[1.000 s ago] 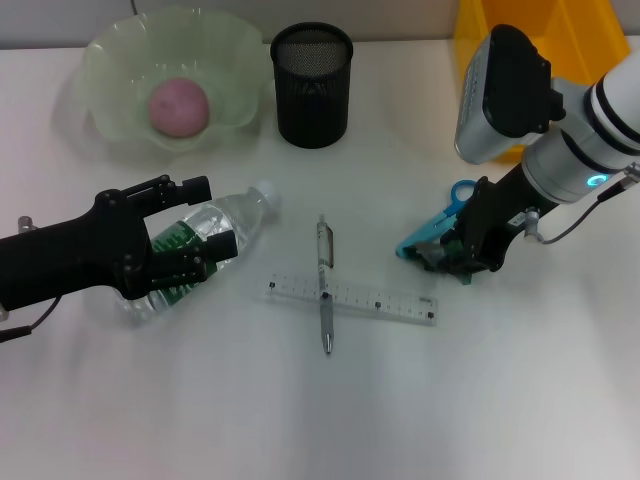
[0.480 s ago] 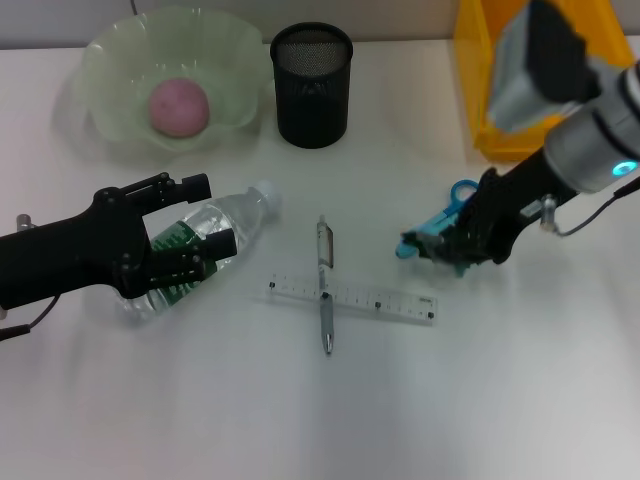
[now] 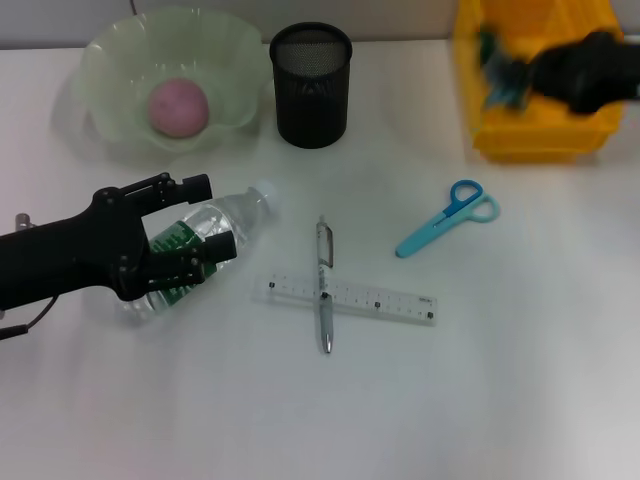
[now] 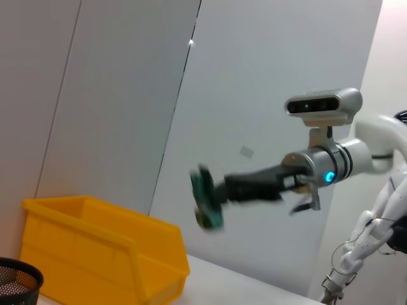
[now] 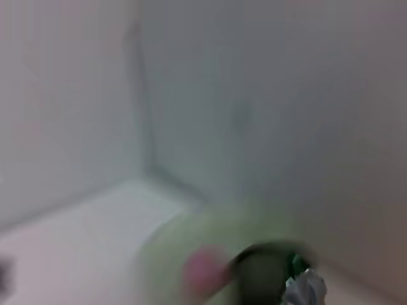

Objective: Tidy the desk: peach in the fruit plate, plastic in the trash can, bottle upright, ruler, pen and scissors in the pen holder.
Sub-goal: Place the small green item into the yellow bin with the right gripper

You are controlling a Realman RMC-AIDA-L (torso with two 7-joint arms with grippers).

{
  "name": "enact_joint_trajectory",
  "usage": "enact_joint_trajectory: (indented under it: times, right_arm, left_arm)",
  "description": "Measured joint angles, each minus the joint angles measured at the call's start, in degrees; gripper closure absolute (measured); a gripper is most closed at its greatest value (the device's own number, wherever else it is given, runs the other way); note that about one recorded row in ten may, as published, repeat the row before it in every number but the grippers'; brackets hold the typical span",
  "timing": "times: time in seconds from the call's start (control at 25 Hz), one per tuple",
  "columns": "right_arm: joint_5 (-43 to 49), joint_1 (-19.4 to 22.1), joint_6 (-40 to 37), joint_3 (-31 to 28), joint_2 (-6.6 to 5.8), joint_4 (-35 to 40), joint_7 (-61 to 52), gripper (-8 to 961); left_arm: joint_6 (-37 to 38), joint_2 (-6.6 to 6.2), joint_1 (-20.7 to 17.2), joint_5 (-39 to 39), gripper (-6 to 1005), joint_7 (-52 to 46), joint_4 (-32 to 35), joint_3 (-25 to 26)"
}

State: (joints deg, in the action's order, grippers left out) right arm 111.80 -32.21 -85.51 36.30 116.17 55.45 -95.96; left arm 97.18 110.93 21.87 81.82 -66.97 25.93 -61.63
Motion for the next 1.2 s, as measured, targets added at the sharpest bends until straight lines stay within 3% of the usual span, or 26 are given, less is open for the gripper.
enact_joint_trajectory:
  times: [0.12, 0.32, 0.48, 0.88, 0.96, 1.2]
  right_arm:
    - [-5.1, 2.7, 6.5, -2.8, 0.54, -1.0, 1.2, 907]
    - [-7.6, 3.5, 14.8, -2.8, -0.02, -5.3, 1.9, 924]
    - [-5.1, 1.2, 20.5, -1.9, -0.50, -8.9, 2.1, 927]
    - [-1.0, -3.8, 25.1, -1.8, -2.21, -14.0, 0.9, 906]
    - [-1.0, -3.9, 25.3, -1.8, -2.22, -13.9, 0.9, 704]
    - [-1.2, -4.1, 25.6, -2.0, -2.21, -13.6, 0.7, 464]
  left_arm:
    - [0.1, -0.02, 0.1, 0.0, 206, 0.0, 0.4, -0.1]
    - [0.3, -0.03, 0.4, 0.0, 209, -0.5, 0.8, -0.2]
    - [0.5, -0.02, 0.7, 0.0, 211, -0.6, 0.9, -0.2]
    - [0.7, -0.02, 0.5, 0.0, 217, -0.6, 0.9, -0.2]
    - [0.7, -0.02, 0.5, 0.0, 218, -0.6, 0.9, -0.2]
    - [0.6, -0.02, 0.5, 0.0, 221, -0.6, 0.9, -0.1]
